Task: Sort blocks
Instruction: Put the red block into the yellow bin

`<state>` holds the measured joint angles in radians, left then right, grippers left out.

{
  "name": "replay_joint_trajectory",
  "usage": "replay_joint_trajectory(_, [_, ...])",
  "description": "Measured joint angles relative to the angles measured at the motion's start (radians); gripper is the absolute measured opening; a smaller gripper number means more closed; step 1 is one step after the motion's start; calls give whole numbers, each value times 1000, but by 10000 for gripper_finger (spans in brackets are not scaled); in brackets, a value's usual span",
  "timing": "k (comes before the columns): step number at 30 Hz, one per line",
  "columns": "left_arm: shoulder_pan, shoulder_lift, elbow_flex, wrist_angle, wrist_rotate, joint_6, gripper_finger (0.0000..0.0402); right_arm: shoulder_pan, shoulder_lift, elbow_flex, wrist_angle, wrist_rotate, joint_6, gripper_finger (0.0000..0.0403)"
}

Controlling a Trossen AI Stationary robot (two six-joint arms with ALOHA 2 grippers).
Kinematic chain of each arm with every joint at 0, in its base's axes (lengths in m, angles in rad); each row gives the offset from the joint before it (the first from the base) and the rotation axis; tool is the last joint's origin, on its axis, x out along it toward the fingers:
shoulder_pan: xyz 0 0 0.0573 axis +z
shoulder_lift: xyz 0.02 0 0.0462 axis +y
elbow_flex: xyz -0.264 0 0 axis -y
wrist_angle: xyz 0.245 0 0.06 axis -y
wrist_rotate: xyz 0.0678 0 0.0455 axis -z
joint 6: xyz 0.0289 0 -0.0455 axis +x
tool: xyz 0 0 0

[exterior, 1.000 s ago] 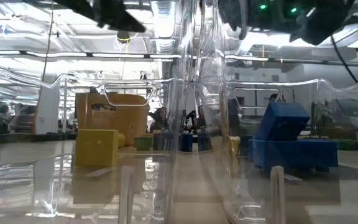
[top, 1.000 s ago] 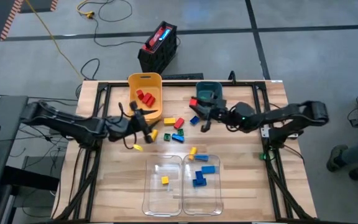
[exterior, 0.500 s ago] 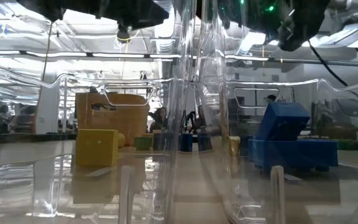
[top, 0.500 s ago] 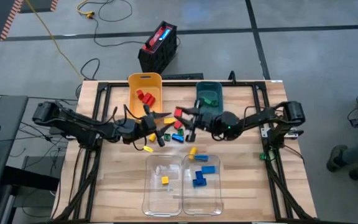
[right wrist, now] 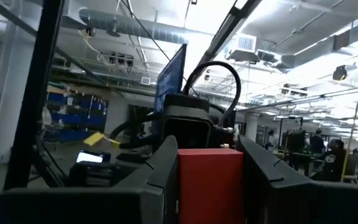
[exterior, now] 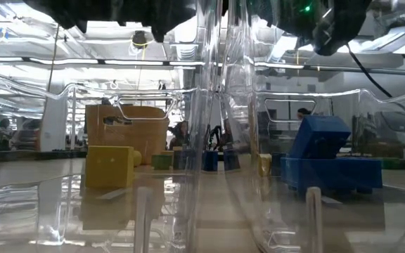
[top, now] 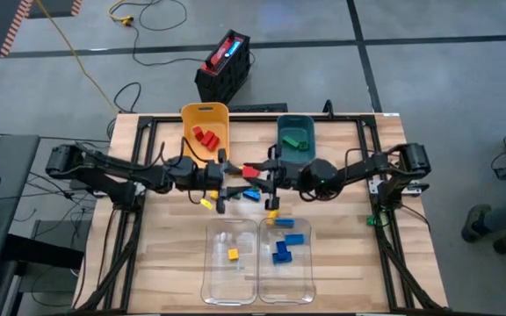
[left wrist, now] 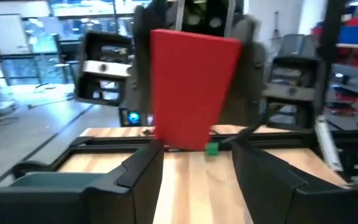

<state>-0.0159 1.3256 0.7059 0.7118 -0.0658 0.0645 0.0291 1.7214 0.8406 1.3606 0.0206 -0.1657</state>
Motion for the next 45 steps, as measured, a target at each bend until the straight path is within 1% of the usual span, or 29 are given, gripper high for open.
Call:
replay_joint_trajectory(4, [6,0,0,12,9,-2,210,-1,0,0,-13,-2,3,126])
replay_joint_trajectory(7, [13,0,0,14,24,1,217,-1,0,0,-17,-6,1,126])
replay_joint_trajectory(9, [19,0,0,19,40,2,217,-2,0,0,-18,-6,3,126])
replay_joint_trajectory(14, [21,1,0,57,44,13,212,-5,0,0,-50,-7,19,126])
replay_joint_trajectory(19, [21,3,0,60,43,28,211,-5,0,3,-52,-7,19,126])
replay_joint_trajectory(23, [20,3,0,60,39,35,209,-6,-1,31,-101,-39,21,126])
replay_joint_trajectory(25, [20,3,0,58,39,46,201,-6,-2,48,-132,-55,19,126])
replay_joint_trajectory(29, [20,3,0,33,37,50,164,-3,-3,51,-152,-57,-4,126])
replay_joint_trajectory(33, [20,3,0,29,30,59,129,-12,-11,51,-182,-71,40,126])
replay_joint_trajectory(37, [21,3,0,25,30,71,128,-6,-13,52,-208,-75,37,127])
replay_joint_trajectory(41, [20,3,0,14,33,73,128,-4,-13,53,-221,-75,42,147])
replay_joint_trajectory(45, [20,3,0,7,32,59,128,-4,-12,53,-227,-76,42,197])
